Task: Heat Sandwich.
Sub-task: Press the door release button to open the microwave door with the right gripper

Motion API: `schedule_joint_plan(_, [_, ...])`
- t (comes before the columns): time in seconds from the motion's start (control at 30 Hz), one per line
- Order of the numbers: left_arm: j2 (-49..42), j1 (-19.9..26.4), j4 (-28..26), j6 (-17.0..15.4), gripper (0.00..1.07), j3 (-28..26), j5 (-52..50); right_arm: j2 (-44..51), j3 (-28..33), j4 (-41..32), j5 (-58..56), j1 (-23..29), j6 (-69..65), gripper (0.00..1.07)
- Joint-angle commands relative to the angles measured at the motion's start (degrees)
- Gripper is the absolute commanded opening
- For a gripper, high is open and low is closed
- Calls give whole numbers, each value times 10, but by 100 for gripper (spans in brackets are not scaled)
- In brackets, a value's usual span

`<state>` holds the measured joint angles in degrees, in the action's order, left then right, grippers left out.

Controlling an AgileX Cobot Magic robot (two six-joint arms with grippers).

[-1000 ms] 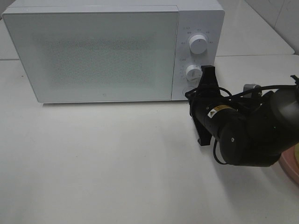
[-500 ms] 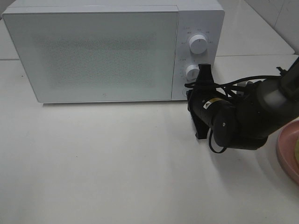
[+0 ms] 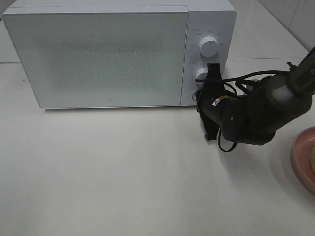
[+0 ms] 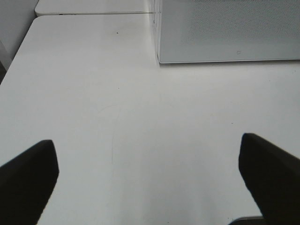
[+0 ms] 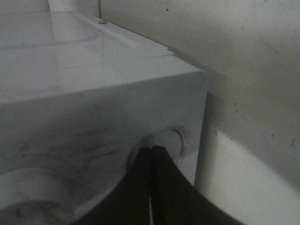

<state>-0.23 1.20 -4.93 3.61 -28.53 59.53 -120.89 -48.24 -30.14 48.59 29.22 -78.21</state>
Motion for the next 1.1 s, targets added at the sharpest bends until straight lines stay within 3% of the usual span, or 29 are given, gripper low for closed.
schedule_joint_plan(0.03, [-15, 1, -2, -1, 101, 1, 0, -7, -12, 10, 10, -6, -1, 0])
schedule_joint_plan(0.6, [-15, 1, -2, -1, 101, 1, 0, -11, -18, -12, 123, -6, 18, 1])
schedule_joint_plan(1.1, [-15, 1, -2, -1, 101, 1, 0, -32, -79, -6, 169, -25, 40, 0])
